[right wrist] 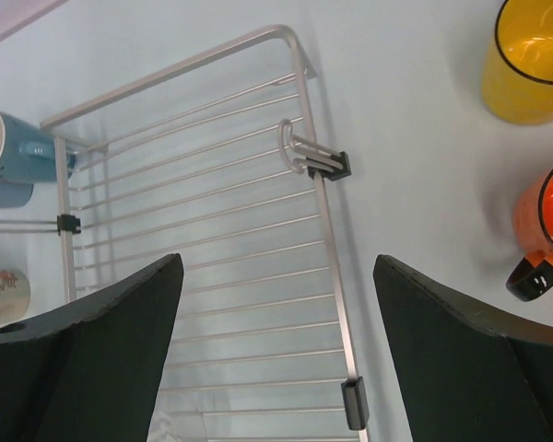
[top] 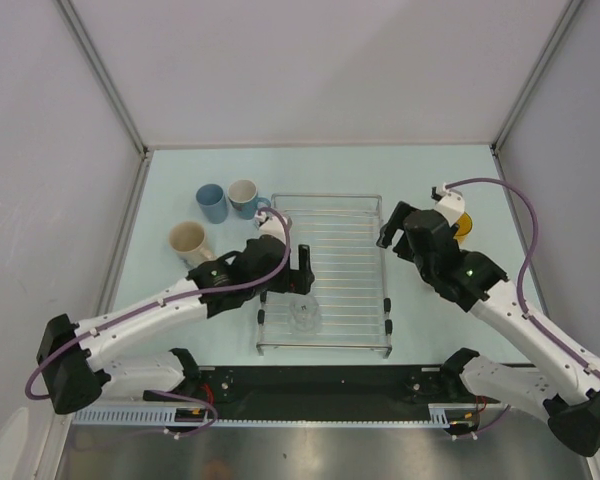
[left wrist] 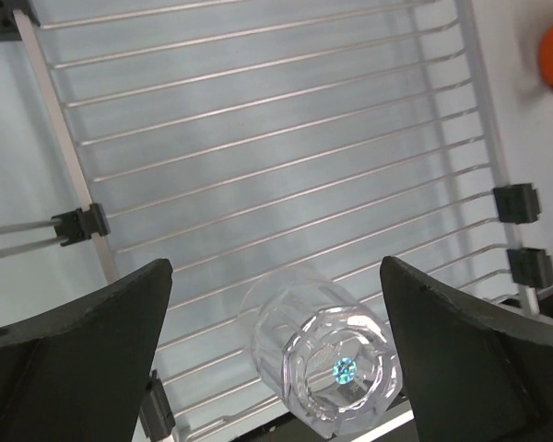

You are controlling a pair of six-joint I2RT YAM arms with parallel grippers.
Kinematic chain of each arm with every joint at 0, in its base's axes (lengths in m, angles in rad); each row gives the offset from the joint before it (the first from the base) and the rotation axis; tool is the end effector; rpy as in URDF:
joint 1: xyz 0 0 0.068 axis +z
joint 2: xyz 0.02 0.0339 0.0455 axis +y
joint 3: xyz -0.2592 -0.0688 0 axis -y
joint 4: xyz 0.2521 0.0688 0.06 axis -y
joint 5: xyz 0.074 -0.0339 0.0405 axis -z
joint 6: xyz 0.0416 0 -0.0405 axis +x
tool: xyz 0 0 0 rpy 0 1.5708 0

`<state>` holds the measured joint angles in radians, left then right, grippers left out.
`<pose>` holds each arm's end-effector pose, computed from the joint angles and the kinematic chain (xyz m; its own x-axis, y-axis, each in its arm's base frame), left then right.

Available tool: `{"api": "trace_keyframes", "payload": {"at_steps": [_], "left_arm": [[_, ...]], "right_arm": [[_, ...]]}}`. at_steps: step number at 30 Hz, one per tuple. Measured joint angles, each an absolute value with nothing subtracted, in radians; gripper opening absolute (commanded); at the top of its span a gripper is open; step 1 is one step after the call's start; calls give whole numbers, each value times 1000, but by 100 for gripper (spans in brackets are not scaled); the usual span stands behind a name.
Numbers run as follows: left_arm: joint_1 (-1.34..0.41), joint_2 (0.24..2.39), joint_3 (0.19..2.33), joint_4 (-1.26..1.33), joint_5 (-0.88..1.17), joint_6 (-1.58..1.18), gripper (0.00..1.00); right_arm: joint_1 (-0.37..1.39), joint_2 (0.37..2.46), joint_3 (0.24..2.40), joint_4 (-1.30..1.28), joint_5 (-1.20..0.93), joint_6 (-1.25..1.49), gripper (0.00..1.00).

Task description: Unload the cups from the dish rack

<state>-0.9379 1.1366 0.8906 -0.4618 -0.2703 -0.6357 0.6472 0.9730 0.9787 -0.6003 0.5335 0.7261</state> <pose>0.1608 -0.2005 0.2713 -0.6996 -0.0137 -0.7144 0.3004 0.9016 -0.3114 0.1857 0.1139 0.3277 -0.4557 0.3722 -0.8086 0.1598 0.9278 0.3370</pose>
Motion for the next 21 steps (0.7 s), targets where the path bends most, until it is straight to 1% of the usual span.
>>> {"api": "trace_keyframes", "payload": {"at_steps": [9, 15, 21], "left_arm": [[-1065, 1190, 968, -623, -416, -673, 100], [-1156, 1212, 991, -673, -453, -728, 100], [-1203, 1245, 991, -706, -469, -783, 100]], "right_arm": [[701, 976, 946, -596, 546, 734, 91], [717, 976, 928, -593, 545, 745, 91], [728, 972, 924, -593, 546, 751, 91]]}}
